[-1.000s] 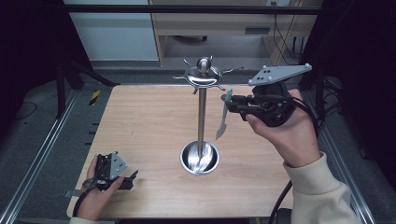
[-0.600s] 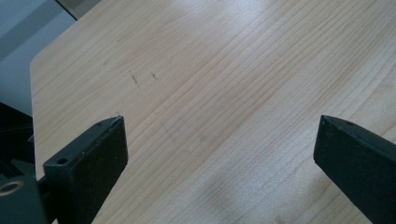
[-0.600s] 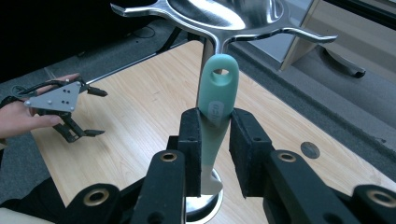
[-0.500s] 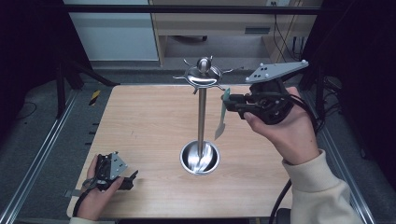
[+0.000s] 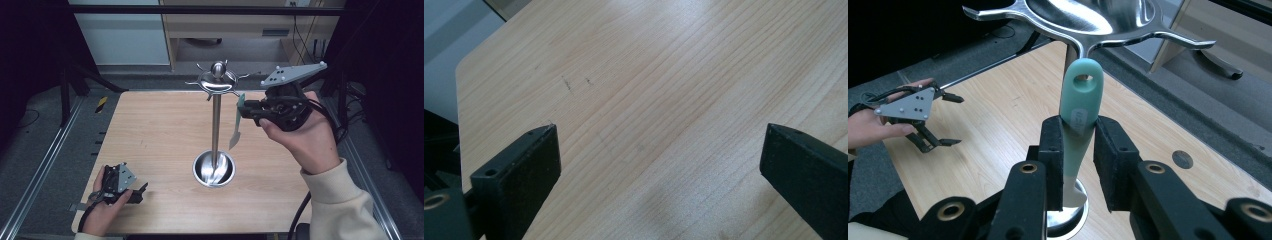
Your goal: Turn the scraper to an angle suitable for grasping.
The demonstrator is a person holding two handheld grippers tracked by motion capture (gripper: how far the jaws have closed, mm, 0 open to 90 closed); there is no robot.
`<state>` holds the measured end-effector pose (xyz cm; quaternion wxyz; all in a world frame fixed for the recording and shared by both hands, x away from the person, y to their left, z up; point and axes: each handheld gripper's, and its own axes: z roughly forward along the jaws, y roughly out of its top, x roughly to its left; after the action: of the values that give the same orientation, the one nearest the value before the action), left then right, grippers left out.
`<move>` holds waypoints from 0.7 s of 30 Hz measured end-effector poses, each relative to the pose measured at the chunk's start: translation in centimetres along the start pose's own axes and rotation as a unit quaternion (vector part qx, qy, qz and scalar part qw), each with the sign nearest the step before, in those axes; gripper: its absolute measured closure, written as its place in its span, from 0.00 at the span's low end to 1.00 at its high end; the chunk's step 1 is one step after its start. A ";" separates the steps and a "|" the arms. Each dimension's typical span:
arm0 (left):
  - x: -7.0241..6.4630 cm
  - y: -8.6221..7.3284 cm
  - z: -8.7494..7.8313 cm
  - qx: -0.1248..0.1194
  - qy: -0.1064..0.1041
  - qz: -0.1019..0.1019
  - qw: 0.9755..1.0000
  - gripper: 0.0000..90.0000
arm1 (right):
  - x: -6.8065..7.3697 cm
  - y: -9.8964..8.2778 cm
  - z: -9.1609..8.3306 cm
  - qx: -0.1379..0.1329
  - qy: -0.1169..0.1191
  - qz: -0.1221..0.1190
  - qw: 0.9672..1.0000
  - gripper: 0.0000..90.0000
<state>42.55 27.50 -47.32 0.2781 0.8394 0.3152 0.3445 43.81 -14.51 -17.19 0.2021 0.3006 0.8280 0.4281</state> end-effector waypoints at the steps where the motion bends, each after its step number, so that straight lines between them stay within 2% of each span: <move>1: 0.0 0.0 0.0 0.000 0.000 0.000 1.000 0.03 | 0.0 0.0 0.0 0.000 0.000 0.000 1.000 0.83; 21: -0.1 0.0 0.1 -0.003 0.000 -0.003 1.000 0.03 | 0.1 0.5 0.0 0.014 -0.001 -0.003 1.000 0.83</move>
<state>42.54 27.41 -47.40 0.2813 0.8379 0.3167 0.3441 43.92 -14.19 -16.80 0.1994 0.3014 0.8348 0.4154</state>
